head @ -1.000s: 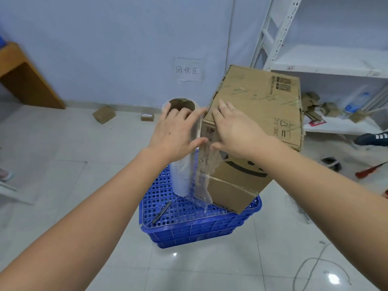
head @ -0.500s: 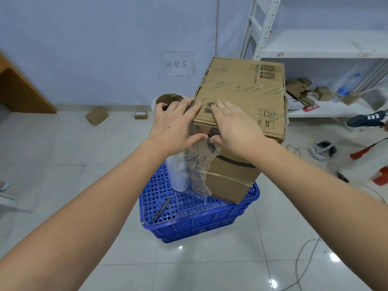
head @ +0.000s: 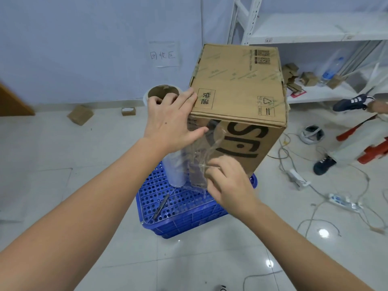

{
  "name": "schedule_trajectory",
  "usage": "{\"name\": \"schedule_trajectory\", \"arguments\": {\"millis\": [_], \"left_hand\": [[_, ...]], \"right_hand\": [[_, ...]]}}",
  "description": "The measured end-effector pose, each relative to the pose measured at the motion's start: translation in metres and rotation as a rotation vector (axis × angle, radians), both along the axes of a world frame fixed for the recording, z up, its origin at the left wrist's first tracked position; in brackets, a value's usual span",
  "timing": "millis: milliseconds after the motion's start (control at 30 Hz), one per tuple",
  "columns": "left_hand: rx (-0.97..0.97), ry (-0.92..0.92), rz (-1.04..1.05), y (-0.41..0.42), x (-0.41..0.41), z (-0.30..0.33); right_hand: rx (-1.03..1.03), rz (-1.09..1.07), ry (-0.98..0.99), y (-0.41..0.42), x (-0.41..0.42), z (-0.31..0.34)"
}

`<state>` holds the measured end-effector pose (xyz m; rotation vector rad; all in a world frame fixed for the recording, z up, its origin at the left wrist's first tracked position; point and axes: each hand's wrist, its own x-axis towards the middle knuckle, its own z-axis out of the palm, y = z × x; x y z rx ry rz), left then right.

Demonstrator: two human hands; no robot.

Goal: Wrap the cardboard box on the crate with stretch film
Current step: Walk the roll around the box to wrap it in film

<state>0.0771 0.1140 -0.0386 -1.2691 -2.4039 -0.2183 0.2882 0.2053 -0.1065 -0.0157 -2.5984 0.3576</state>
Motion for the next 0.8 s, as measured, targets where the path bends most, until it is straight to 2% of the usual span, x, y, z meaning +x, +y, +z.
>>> {"name": "schedule_trajectory", "arguments": {"millis": [67, 133, 200, 300, 433, 600, 700, 800], "left_hand": [[0.009, -0.011, 0.008, 0.002, 0.002, 0.002], [0.022, 0.003, -0.027, 0.006, 0.005, 0.005], [0.019, 0.027, -0.152, 0.012, 0.008, 0.006], [-0.021, 0.041, -0.302, 0.024, 0.010, 0.002], [0.127, 0.055, -0.290, 0.034, 0.009, -0.012], [0.231, 0.140, -0.316, 0.033, 0.001, -0.025], [0.262, 0.188, -0.312, 0.031, -0.003, -0.030], [0.276, 0.194, -0.320, 0.030, -0.004, -0.031]], "right_hand": [[-0.162, -0.110, -0.283, -0.004, 0.012, -0.049], [-0.425, -0.309, -0.567, 0.002, 0.011, -0.088], [-0.587, -0.460, -0.712, 0.011, 0.004, -0.117], [-0.683, -0.536, -0.755, 0.024, -0.013, -0.146], [-0.781, -0.437, -0.723, 0.028, -0.047, -0.165], [-0.909, -0.421, -0.706, 0.024, -0.068, -0.191], [-0.754, -0.469, -0.700, 0.023, -0.058, -0.204], [-0.629, -0.431, -0.814, 0.023, -0.043, -0.221]]}}
